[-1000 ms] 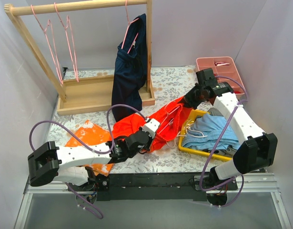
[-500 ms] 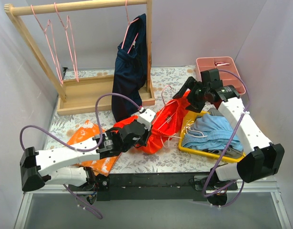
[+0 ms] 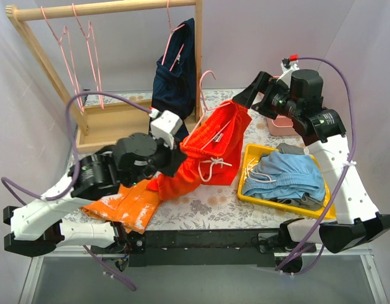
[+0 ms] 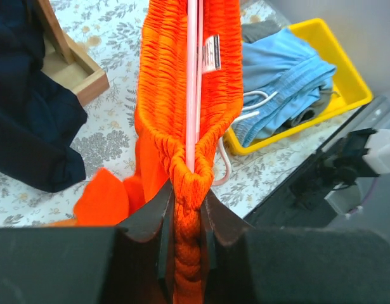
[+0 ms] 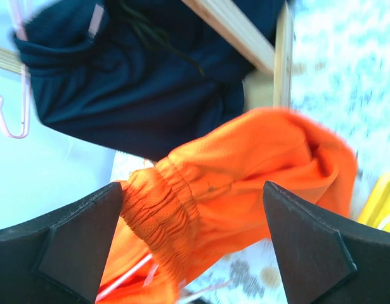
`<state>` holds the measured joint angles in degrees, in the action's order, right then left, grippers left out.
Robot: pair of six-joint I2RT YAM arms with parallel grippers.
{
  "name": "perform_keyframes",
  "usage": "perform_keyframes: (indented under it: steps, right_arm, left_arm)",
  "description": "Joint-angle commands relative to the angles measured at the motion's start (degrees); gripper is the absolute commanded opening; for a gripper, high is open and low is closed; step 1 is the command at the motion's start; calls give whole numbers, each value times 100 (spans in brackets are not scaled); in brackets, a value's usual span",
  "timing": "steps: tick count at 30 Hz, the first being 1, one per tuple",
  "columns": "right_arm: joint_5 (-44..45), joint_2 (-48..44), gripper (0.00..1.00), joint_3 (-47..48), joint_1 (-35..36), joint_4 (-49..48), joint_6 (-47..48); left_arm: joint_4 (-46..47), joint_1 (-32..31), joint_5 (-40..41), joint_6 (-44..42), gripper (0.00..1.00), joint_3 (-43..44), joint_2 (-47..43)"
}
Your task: Place the shorts on the hanger
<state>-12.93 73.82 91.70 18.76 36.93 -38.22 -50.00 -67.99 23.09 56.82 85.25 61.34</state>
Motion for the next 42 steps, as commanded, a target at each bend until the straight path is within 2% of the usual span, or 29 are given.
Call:
perform_keyframes:
  steps: [1,2,6,13,19,24,33,42]
  right_arm:
    - [246,-184,99,190,13,-713,700]
    - [282,-193,99,190,13,-774,762]
    - [195,-193,99,112,13,-1326,1018]
    - [62,-44,99,-275,110,-2065,1132]
    - [203,176,98,-671,329,-2523,1273]
    - [475,650,98,-768,593,-2831,1352]
    - [1116,1310,98,-574,1700,-3148,1695]
    - [1144,1398,99,-1075,2579,-3991,1773]
  left_arm:
    - [-1272,14,195,-22,0,1413,175]
    - [-1458,22,196,-4,0,1920,237]
    - [-2092,22,-32,189,0,2687,317]
    - [-2366,22,90,673,0,2601,-333]
    - [-2593,22,38,497,0,3435,-500]
    - [-2541,22,-15,365,0,3717,-650]
    - [-2453,40,-191,225,0,4113,-983]
    - [-2260,66,-209,110,0,4271,-1519]
